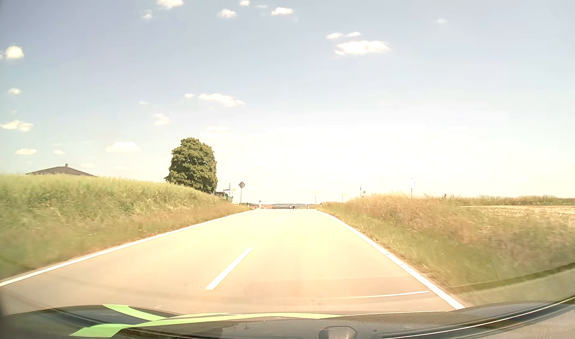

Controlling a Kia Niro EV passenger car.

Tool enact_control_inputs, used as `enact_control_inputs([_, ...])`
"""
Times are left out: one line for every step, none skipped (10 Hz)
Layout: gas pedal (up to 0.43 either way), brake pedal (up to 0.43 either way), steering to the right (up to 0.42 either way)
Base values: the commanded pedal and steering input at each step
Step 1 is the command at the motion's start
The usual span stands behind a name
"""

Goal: Follow the waypoints while adhering to traffic rules and regulations

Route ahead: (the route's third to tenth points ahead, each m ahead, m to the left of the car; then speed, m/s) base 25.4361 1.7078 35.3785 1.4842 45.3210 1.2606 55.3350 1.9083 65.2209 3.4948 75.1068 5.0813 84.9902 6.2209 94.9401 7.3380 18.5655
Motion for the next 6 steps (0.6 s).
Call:
enact_control_inputs([0.280, 0.000, -0.008])
enact_control_inputs([0.280, 0.000, -0.009])
enact_control_inputs([0.280, 0.000, -0.010])
enact_control_inputs([0.280, 0.000, -0.012])
enact_control_inputs([0.248, 0.000, -0.011])
enact_control_inputs([0.220, 0.000, -0.010])
